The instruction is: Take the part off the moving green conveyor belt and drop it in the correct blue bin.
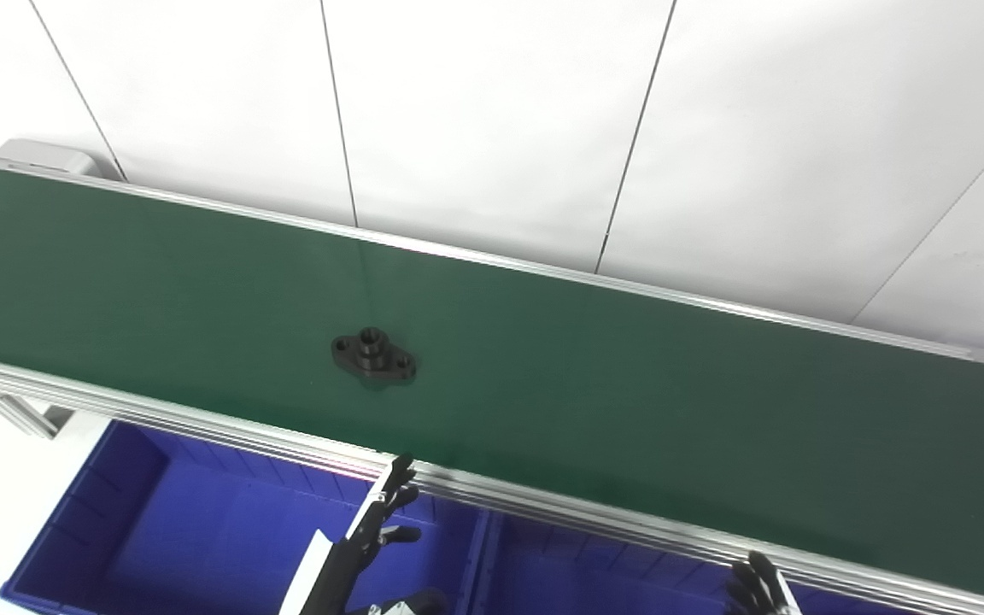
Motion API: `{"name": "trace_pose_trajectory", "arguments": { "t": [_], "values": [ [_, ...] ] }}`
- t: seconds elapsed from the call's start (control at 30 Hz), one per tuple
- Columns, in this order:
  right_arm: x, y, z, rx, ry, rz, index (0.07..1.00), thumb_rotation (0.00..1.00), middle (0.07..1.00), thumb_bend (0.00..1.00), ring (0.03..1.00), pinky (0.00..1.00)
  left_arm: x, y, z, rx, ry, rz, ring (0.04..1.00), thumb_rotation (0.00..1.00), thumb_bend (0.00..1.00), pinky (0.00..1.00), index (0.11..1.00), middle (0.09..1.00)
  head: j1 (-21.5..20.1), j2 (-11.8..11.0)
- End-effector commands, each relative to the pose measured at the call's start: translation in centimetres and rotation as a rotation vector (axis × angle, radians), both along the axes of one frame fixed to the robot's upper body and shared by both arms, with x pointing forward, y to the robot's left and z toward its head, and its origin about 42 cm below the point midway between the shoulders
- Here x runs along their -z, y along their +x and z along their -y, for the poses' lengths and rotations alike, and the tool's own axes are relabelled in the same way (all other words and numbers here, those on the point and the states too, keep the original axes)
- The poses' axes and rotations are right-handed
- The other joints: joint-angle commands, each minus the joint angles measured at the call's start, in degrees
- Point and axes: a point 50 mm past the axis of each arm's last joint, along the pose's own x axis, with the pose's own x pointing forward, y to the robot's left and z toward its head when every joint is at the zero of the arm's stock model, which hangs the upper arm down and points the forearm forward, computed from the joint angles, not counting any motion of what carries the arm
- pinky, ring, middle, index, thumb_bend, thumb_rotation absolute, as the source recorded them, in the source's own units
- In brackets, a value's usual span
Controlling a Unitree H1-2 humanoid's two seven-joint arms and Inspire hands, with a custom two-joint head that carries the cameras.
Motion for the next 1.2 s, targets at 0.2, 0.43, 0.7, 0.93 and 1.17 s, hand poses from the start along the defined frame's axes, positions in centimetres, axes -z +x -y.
{"name": "trace_pose_trajectory", "arguments": {
  "t": [0.2,0.43,0.7,0.93,1.17],
  "values": [
    [-5.4,6.5,-2.5,-0.068,-0.215,0.338,0.952,0.7,0.952,0.79,0.943,0.89,-0.7,0.3,-0.5,0.009,0.005,0.05,0.909,0.8,0.73,0.75,0.985,0.958,-0.3,1.5],
    [-8.2,13.0,-5.6,-0.048,-0.377,0.421,0.937,0.64,0.937,0.83,0.904,0.81,-0.9,0.5,-0.5,0.009,0.004,0.06,0.91,0.82,0.73,0.76,0.984,0.954,-1.5,3.0],
    [-9.9,19.6,-9.6,-0.058,-0.56,0.423,0.875,0.59,0.861,0.89,0.807,0.65,-1.0,0.5,-0.4,0.001,-0.006,0.061,0.915,0.85,0.71,0.79,1.0,0.952,-1.9,3.5],
    [-10.4,23.8,-13.4,-0.093,-0.694,0.431,0.846,0.55,0.821,0.91,0.773,0.63,-1.2,0.7,-0.3,0.008,-0.019,0.073,0.905,0.85,0.71,0.78,1.0,0.948,-2.6,3.8],
    [-10.0,27.3,-17.1,-0.137,-0.823,0.431,0.822,0.55,0.787,0.94,0.735,0.59,-1.7,0.6,0.2,0.02,-0.031,0.079,0.899,0.86,0.73,0.79,1.0,0.944,-2.0,4.2]
  ]
}}
